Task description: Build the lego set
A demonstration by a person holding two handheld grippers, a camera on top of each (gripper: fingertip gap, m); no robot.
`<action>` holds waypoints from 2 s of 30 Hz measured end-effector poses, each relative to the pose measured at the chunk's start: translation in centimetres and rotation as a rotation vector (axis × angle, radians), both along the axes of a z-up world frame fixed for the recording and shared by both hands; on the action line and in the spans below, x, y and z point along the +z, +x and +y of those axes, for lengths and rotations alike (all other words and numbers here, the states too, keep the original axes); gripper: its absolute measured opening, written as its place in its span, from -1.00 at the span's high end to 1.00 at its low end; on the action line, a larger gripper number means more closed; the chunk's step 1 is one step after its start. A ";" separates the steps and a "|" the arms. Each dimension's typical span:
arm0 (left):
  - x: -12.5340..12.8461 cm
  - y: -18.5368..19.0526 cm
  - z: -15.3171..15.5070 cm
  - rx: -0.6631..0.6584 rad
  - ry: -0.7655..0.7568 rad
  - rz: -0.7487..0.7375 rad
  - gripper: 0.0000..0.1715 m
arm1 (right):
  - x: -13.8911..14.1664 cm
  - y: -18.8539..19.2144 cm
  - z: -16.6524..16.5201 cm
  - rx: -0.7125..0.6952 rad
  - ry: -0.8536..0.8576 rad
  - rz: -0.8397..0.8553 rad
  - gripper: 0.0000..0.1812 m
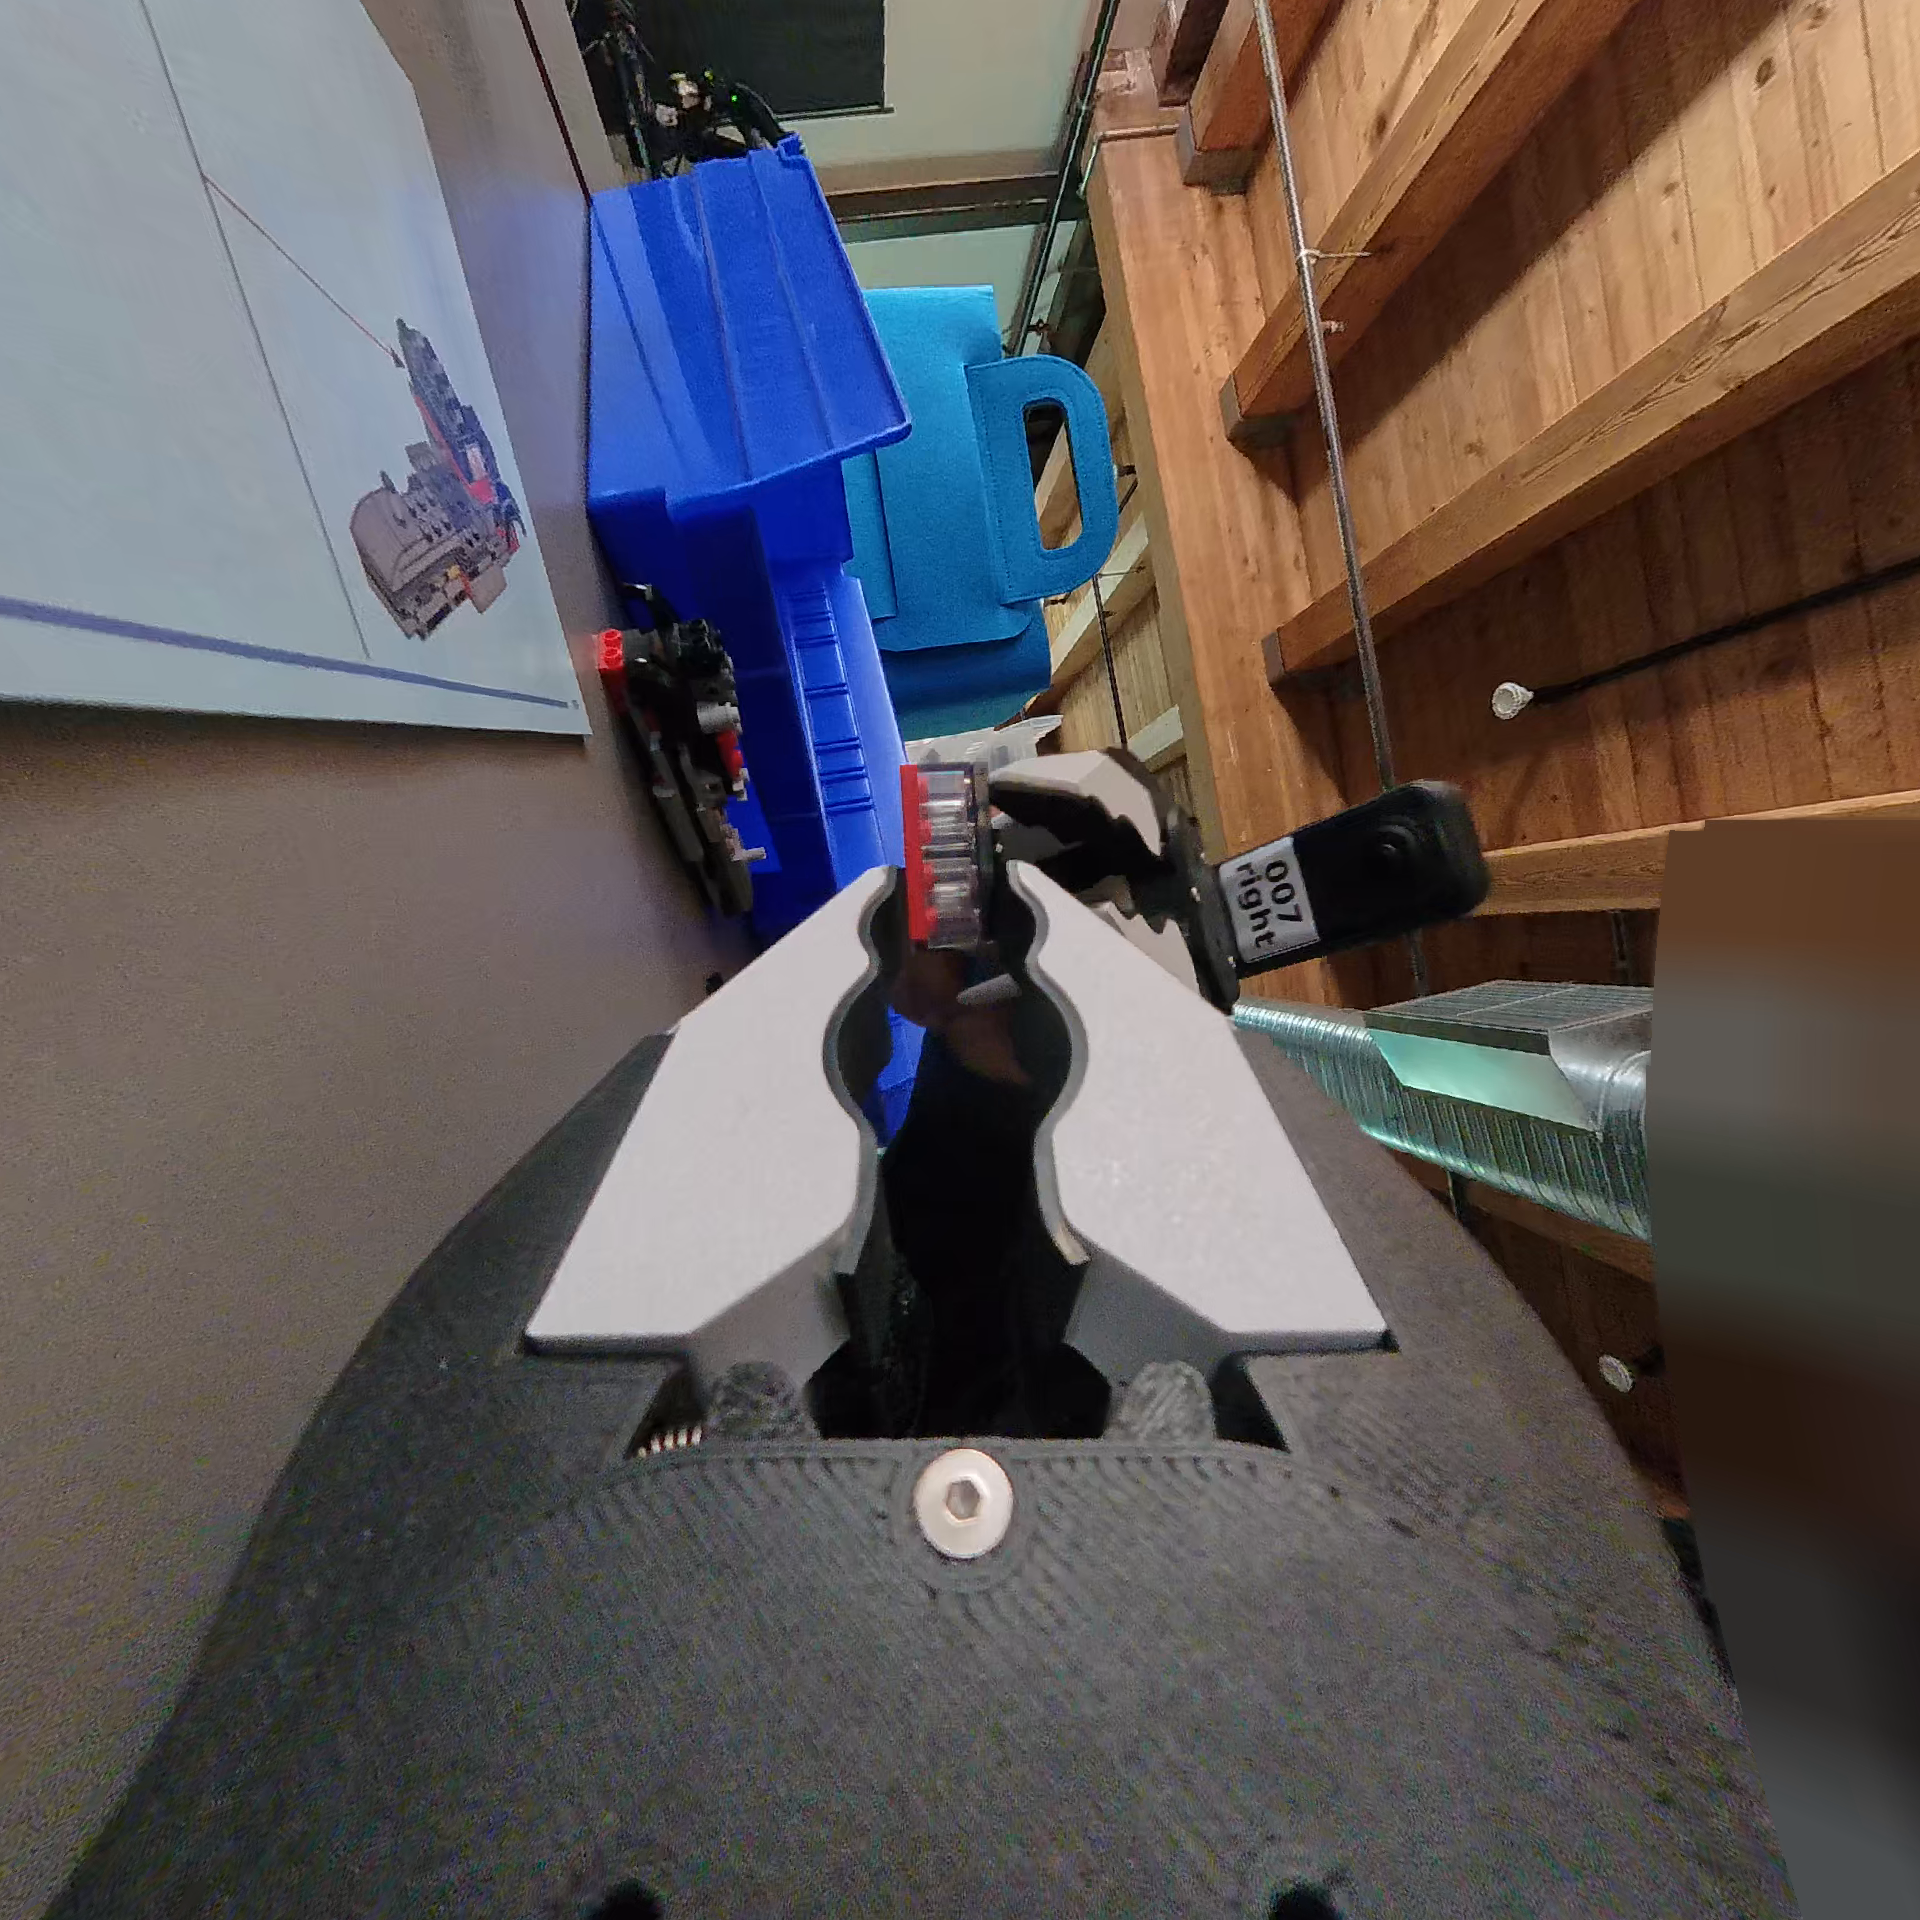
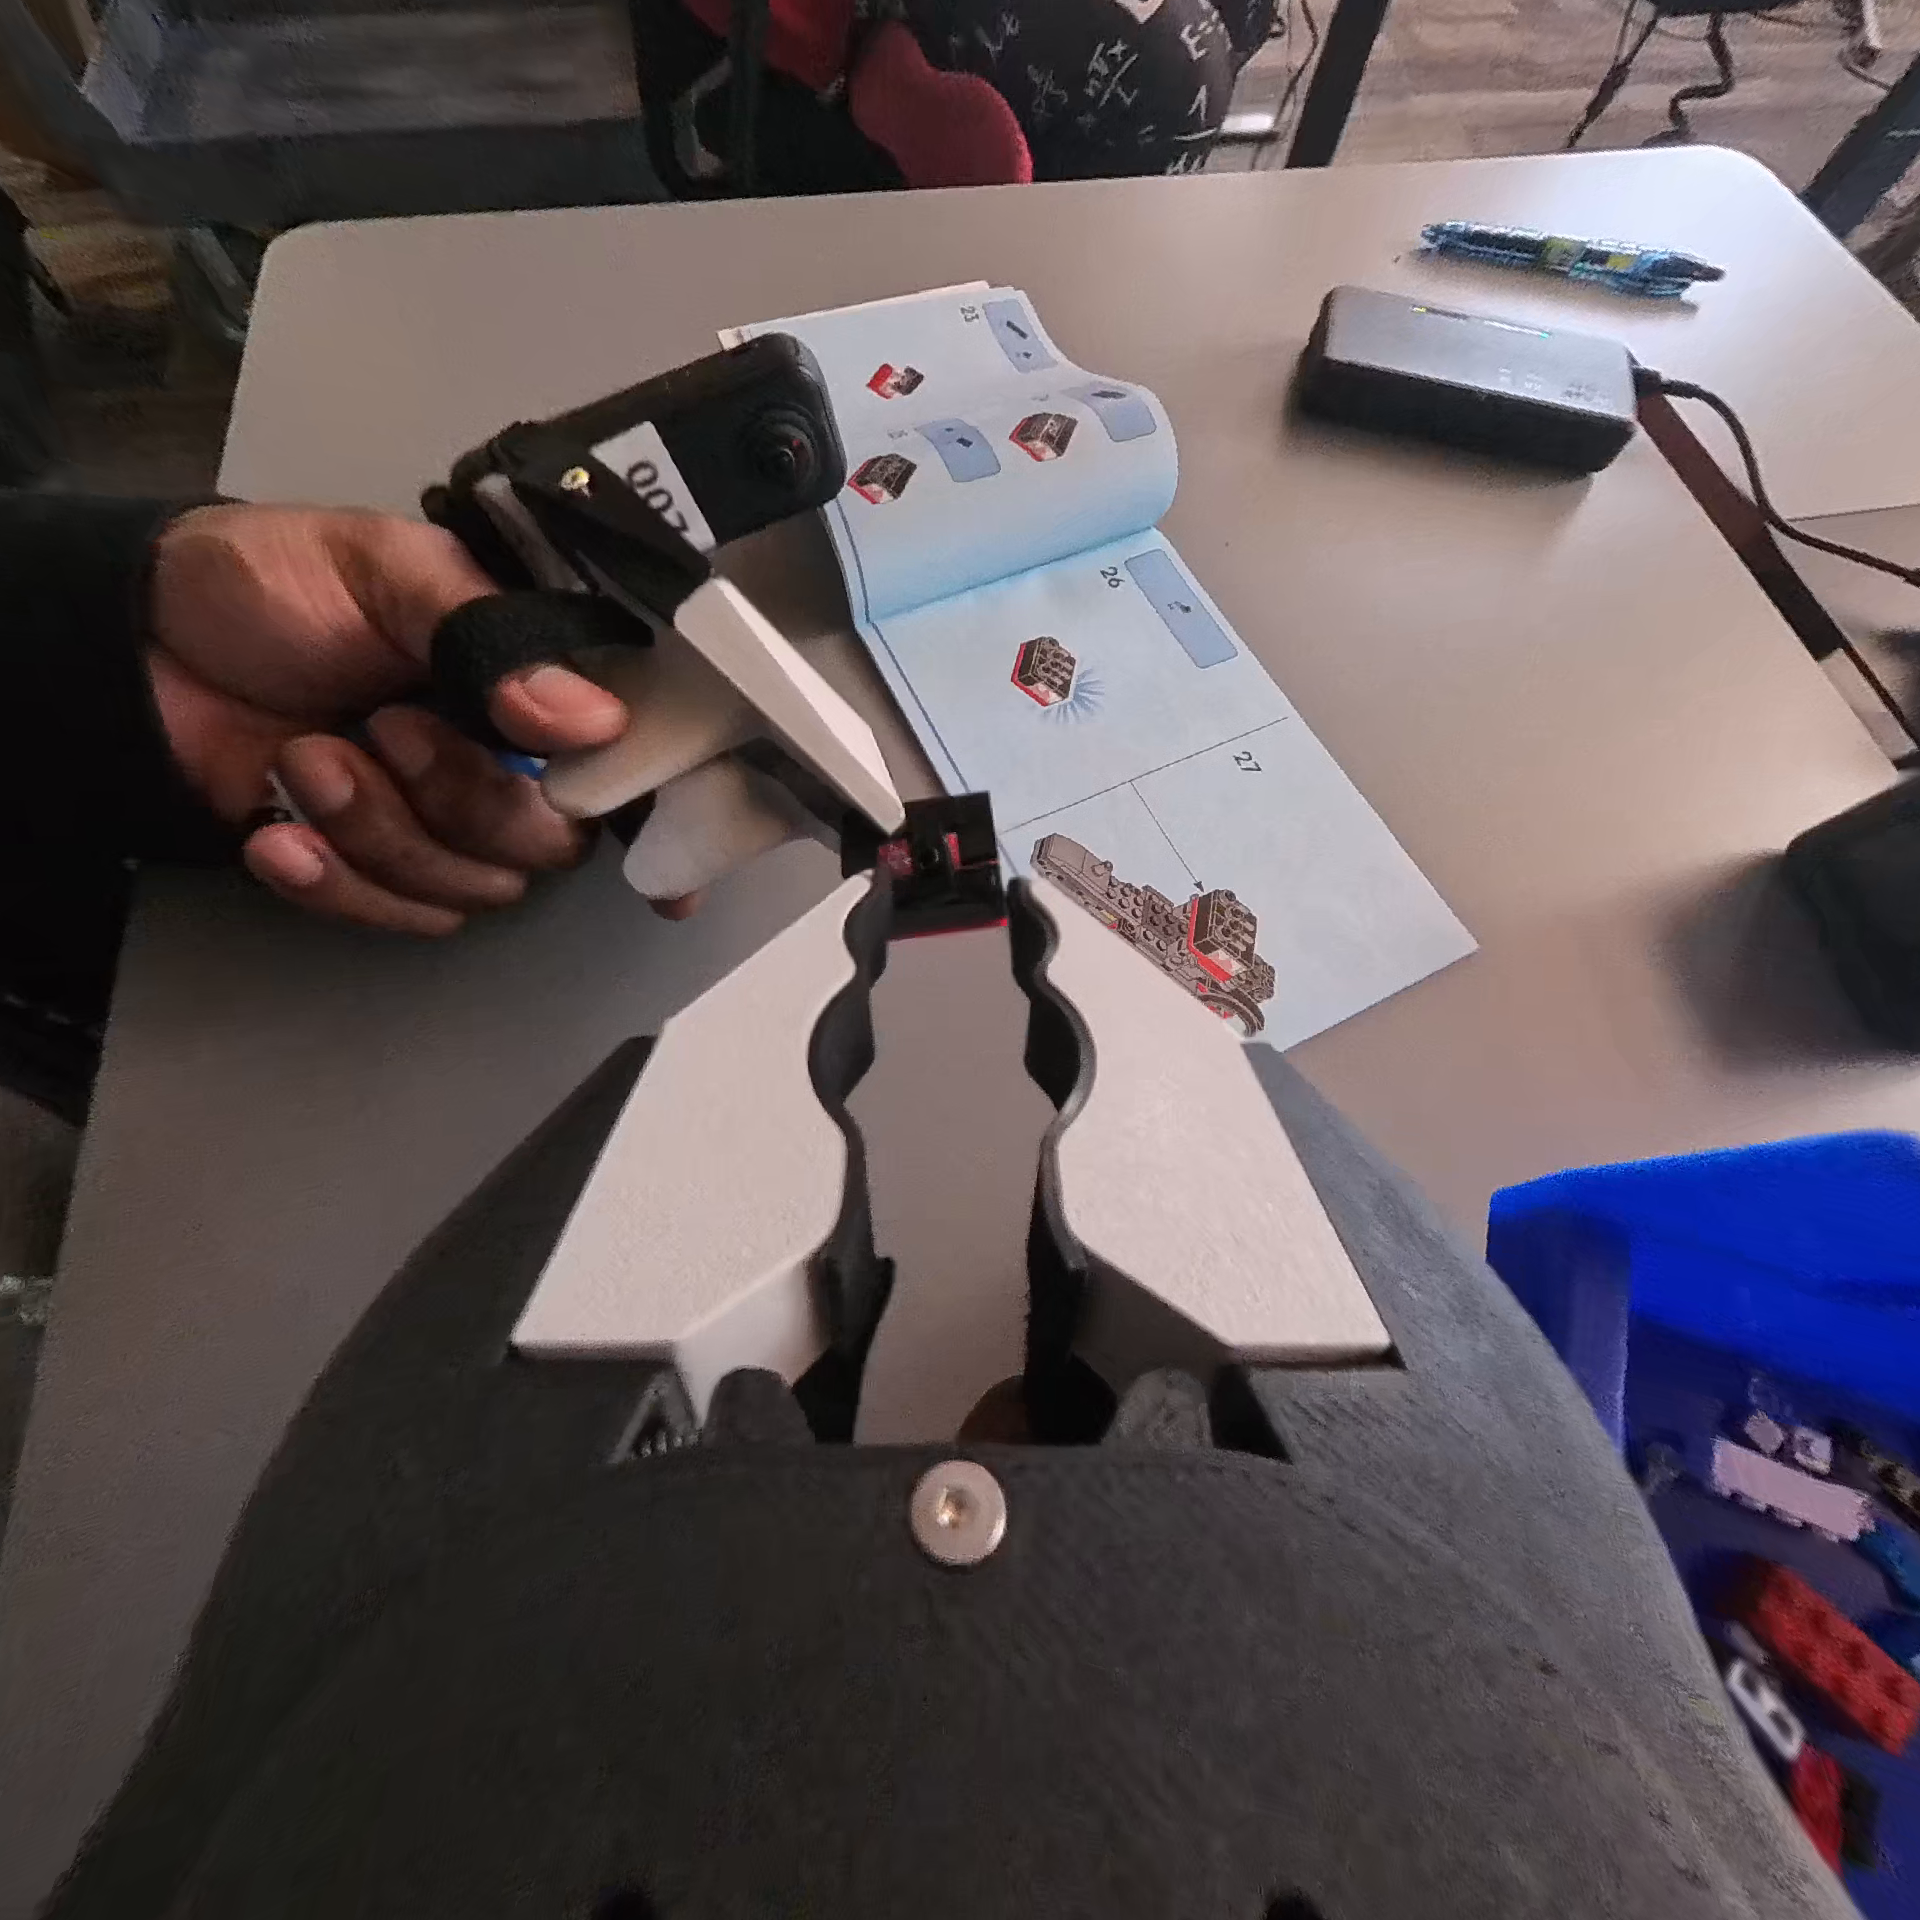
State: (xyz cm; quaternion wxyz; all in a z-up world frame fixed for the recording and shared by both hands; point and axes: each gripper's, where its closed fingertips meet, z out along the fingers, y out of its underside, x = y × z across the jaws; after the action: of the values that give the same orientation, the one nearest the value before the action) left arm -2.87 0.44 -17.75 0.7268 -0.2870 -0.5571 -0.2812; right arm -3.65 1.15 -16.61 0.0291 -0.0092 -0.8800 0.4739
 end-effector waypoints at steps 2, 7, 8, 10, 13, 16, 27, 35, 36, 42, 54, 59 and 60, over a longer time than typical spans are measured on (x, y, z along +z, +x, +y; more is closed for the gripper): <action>0.2 0.1 -0.2 0.000 0.020 0.007 0.80 | 0.3 -0.1 0.5 -0.066 -0.048 -0.077 0.69; 0.7 0.2 -0.4 0.000 0.048 0.027 0.80 | 0.6 0.1 1.7 -0.292 -0.235 -0.474 0.60; 0.8 0.3 -0.4 0.001 0.055 0.032 0.80 | 0.7 0.2 1.8 -0.325 -0.281 -0.557 0.56; 1.0 0.4 -0.3 -0.003 0.065 0.037 0.80 | 0.7 0.4 1.8 -0.367 -0.352 -0.692 0.54; 1.4 0.6 0.0 -0.007 0.082 0.057 0.80 | 0.4 0.4 1.6 -0.405 -0.394 -0.788 0.52; 1.7 0.8 0.3 -0.012 0.091 0.074 0.80 | 0.5 0.5 1.2 -0.408 -0.434 -0.848 0.51; 2.1 1.3 1.1 -0.033 0.076 0.116 0.80 | 0.5 0.6 0.5 -0.405 -0.505 -0.949 0.56; 2.3 1.3 1.2 -0.025 0.066 0.132 0.80 | 0.9 0.6 0.3 -0.399 -0.572 -0.988 0.66; 2.3 1.3 1.2 -0.023 0.063 0.134 0.80 | 0.9 0.6 0.3 -0.401 -0.582 -0.991 0.68; 2.7 1.4 1.4 -0.017 0.036 0.174 0.81 | 1.6 0.9 0.2 -0.377 -0.628 -1.005 0.78; 3.5 1.7 1.7 0.019 -0.075 0.284 0.80 | 2.6 1.1 0.5 -0.375 -0.690 -1.030 0.78; 3.8 1.8 1.7 0.034 -0.087 0.314 0.80 | 3.0 1.2 0.5 -0.373 -0.706 -1.008 0.79; 3.9 1.8 1.6 0.036 -0.089 0.319 0.80 | 3.0 1.2 0.5 -0.371 -0.708 -1.001 0.79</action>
State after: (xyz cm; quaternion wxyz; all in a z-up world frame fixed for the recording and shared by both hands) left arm -1.08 2.08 -13.89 0.7974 -0.3498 -0.4517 -0.1943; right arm -2.43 1.61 -13.58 -0.3085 -0.3906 -0.5610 0.6615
